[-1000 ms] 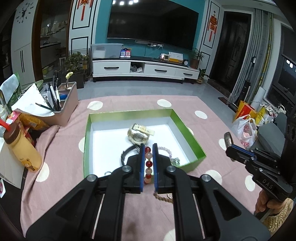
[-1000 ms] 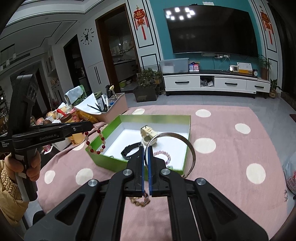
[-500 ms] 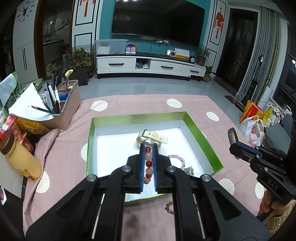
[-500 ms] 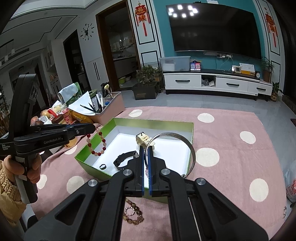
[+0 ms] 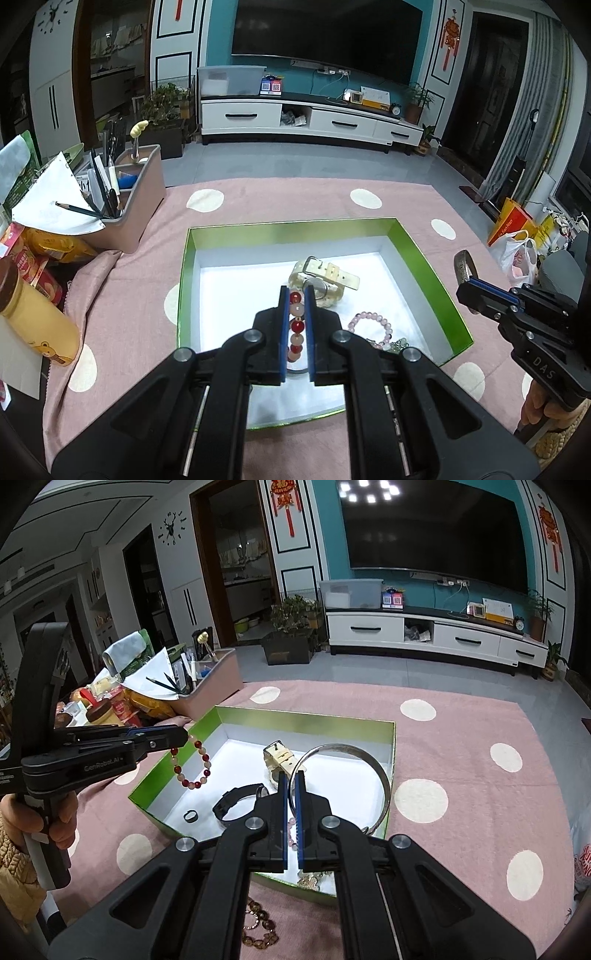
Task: Organize jewelry
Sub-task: 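Carry the bead bracelet and silver bangle over the green box with both tools, then lower both tools into the box and open them to release the bracelet and bangle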
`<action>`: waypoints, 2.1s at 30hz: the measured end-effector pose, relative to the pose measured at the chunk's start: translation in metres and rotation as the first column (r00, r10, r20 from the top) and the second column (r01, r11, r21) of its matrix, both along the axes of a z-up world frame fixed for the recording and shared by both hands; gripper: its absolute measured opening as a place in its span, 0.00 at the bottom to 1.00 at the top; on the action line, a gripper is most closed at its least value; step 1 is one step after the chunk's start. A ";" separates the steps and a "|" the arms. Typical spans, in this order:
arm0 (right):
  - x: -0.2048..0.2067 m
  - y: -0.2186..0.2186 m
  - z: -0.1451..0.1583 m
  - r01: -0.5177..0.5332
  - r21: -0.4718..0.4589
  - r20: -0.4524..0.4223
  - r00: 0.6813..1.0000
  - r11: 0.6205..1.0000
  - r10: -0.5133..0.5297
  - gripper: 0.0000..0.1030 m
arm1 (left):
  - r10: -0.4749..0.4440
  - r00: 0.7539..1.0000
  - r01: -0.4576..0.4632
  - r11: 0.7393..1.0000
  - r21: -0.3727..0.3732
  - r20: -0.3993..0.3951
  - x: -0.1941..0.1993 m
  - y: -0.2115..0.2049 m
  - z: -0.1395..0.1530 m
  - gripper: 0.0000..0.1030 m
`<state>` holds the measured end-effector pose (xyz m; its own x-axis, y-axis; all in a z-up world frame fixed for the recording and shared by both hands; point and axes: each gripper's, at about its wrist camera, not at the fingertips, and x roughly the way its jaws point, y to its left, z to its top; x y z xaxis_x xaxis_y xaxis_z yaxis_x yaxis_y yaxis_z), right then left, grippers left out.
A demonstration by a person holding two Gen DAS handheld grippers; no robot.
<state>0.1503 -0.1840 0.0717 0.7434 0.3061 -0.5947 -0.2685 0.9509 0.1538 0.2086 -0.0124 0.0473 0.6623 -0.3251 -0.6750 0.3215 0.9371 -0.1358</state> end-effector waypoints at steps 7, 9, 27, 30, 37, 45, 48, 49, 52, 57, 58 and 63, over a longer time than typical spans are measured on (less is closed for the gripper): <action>0.015 0.003 -0.007 0.001 -0.023 -0.025 1.000 1.000 -0.001 0.03 | 0.016 0.999 -0.017 1.000 -0.010 -0.030 0.014 0.003 -0.008 0.07; 0.018 0.004 -0.009 0.000 -0.025 -0.032 0.999 1.000 -0.001 0.03 | 0.020 0.999 -0.021 1.000 -0.007 -0.040 0.017 0.004 -0.011 0.07; 0.042 0.006 -0.022 0.007 -0.050 -0.092 0.996 0.999 -0.012 0.03 | 0.053 0.994 -0.051 0.998 0.028 -0.093 0.040 0.005 -0.029 0.07; 0.047 0.005 -0.027 0.011 -0.052 -0.108 0.994 0.999 -0.016 0.03 | 0.056 0.994 -0.053 0.998 0.037 -0.099 0.043 0.005 -0.032 0.07; 0.053 0.004 -0.032 0.017 -0.055 -0.129 0.991 0.998 -0.024 0.03 | 0.070 0.990 -0.064 0.996 0.054 -0.118 0.049 0.005 -0.039 0.07; 0.059 0.001 -0.038 0.022 -0.062 -0.149 0.988 0.998 -0.031 0.03 | 0.083 0.988 -0.073 0.995 0.074 -0.130 0.054 0.004 -0.044 0.07; 0.061 0.000 -0.041 0.025 -0.059 -0.160 0.987 0.998 -0.034 0.03 | 0.084 0.988 -0.074 0.994 0.079 -0.133 0.054 0.004 -0.046 0.07; 0.061 0.000 -0.042 0.025 -0.059 -0.162 0.986 0.998 -0.035 0.03 | 0.084 0.987 -0.074 0.994 0.080 -0.134 0.055 0.004 -0.046 0.07; 0.063 0.000 -0.044 0.025 -0.058 -0.170 0.985 0.998 -0.035 0.03 | 0.086 0.987 -0.075 0.994 0.084 -0.137 0.056 0.004 -0.048 0.07; 0.063 0.000 -0.046 0.025 -0.057 -0.176 0.984 0.998 -0.035 0.03 | 0.087 0.986 -0.075 0.993 0.088 -0.142 0.057 0.004 -0.050 0.07; 0.063 0.000 -0.046 0.025 -0.056 -0.177 0.984 0.998 -0.035 0.03 | 0.087 0.986 -0.075 0.993 0.089 -0.142 0.057 0.004 -0.050 0.07; 0.064 0.000 -0.050 0.024 -0.057 -0.184 0.982 0.998 -0.034 0.03 | 0.085 0.985 -0.072 0.993 0.093 -0.148 0.058 0.003 -0.052 0.07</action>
